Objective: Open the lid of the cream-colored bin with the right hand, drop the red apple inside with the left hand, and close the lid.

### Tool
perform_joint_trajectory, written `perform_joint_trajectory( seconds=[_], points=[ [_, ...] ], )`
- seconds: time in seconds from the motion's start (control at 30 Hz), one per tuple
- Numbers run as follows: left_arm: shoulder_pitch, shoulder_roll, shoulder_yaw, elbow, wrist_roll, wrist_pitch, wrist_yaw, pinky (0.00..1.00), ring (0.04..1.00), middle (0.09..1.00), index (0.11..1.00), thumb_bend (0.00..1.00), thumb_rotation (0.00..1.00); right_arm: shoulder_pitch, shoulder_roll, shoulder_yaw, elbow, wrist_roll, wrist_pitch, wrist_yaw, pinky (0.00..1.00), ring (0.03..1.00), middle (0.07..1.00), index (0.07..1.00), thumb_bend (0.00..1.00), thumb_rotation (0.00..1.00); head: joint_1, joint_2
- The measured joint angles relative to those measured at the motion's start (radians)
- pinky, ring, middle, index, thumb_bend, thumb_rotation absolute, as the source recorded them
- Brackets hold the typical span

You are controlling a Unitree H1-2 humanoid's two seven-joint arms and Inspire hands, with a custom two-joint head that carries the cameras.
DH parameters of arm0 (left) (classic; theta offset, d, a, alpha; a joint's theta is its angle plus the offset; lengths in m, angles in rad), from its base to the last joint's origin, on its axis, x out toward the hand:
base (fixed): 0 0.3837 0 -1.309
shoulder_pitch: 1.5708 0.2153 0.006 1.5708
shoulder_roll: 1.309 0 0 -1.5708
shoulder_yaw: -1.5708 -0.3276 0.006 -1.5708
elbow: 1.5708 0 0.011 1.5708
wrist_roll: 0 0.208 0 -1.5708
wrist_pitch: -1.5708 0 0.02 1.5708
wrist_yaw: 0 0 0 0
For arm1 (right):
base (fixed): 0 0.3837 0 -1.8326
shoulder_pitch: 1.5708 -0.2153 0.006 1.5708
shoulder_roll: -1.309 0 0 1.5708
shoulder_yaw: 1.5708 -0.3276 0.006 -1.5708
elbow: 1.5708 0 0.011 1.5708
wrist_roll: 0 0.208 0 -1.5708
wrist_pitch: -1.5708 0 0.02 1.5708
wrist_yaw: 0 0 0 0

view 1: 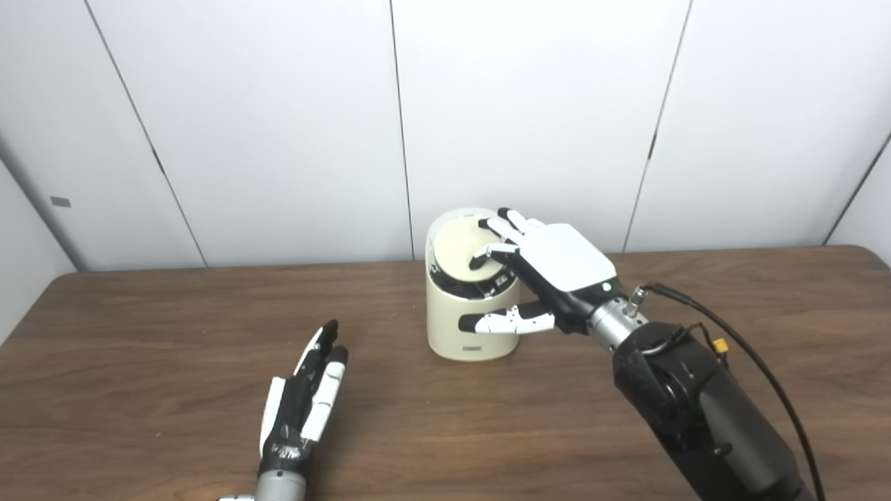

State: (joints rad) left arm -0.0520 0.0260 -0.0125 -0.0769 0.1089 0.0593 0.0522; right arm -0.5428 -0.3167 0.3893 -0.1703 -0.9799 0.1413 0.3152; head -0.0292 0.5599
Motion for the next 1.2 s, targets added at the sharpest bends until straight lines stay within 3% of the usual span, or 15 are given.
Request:
perform_joint_trajectory(
  seconds=[0.37,0.8,0.93,1.03,1.2],
  points=[
    [-0.012,-0.028,0.011,0.009,-0.035,-0.04,0.004,0.94,0.942,0.939,0.956,0.65,0.95,0.0,-0.014,0.011,0.0,-0.051,-0.022,0.047,1.0,1.0,0.99,0.786,0.69,1.0,0.002,-0.002],
    [-0.016,-0.034,0.016,0.009,-0.035,-0.043,0.008,0.92,0.93,0.931,0.945,0.64,0.94,-0.009,-0.013,0.004,-0.009,-0.051,-0.028,0.085,1.0,1.0,0.981,0.789,0.68,1.0,0.005,0.003],
    [-0.017,-0.034,0.018,0.009,-0.035,-0.043,0.008,0.94,0.934,0.936,0.946,0.64,0.95,0.006,-0.003,-0.033,-0.032,-0.006,-0.016,0.11,1.0,1.0,0.974,0.83,0.64,1.0,0.009,0.005],
    [-0.019,-0.034,0.025,0.009,-0.037,-0.043,0.008,0.94,0.939,0.94,0.948,0.62,0.95,0.031,0.024,-0.083,-0.067,0.032,0.037,0.124,0.99,1.0,0.969,0.884,0.59,0.99,0.026,0.009],
    [-0.022,-0.029,0.039,0.004,-0.041,-0.042,0.008,0.93,0.934,0.938,0.953,0.62,0.97,0.049,0.043,-0.161,-0.099,0.108,0.066,0.108,0.92,1.0,0.97,0.96,0.58,1.0,0.038,-0.003]
  ],
)
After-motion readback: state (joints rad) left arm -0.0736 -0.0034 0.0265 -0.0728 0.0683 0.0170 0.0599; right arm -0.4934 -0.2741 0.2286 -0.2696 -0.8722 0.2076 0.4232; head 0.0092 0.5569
